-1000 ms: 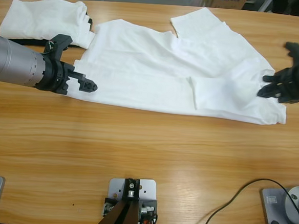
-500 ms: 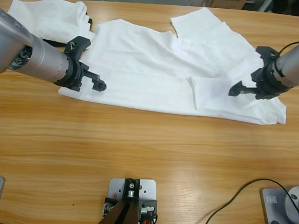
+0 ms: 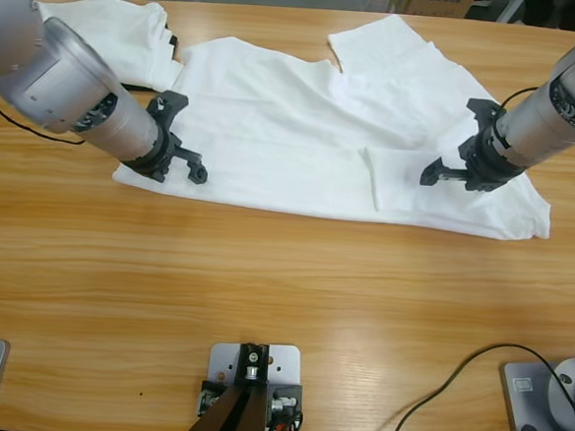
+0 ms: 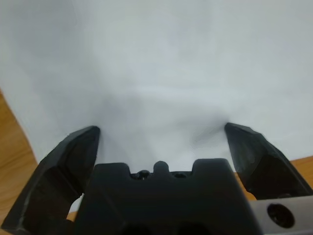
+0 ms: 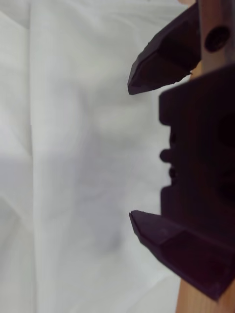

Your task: Fold clothes

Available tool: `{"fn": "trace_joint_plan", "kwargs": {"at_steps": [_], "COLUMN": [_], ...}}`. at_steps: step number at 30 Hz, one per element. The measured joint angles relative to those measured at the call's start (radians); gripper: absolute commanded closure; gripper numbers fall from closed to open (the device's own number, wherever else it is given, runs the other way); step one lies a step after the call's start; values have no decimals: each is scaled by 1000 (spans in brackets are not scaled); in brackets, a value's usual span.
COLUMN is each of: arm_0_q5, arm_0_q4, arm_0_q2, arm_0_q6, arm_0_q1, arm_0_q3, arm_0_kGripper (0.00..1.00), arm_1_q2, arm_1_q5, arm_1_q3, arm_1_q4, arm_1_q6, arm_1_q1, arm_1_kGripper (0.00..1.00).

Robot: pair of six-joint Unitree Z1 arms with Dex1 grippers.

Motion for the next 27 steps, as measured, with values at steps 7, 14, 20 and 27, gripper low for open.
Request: {"fn": "trace_joint_plan", "kwargs": {"at_steps": [7,14,20,27], "arm_0_q5": [0,0,0,-6], "arm_0_q4": [49,144,210,253], "arm_0_q2": [8,-1,-10,-67], "arm_0_q6": [-17,-90,-150,-248], "arm_0_q1": [0,-24,-66,-122], "arm_0_q3": [-24,-30,-29,53], "arm_0_kGripper": [4,4,4,4], "arm_1_q2": [8,-7,-33,-73], "arm_1_q5": [9,47,58,74], "arm_1_q3": [15,89,127,184], "arm_1_q4": [-6,-10,-10,-10], "arm_1_q6": [38,107,173,297], "arm_1_q1": [0,0,12,141], "arm_1_kGripper": [40,46,55,55]}}
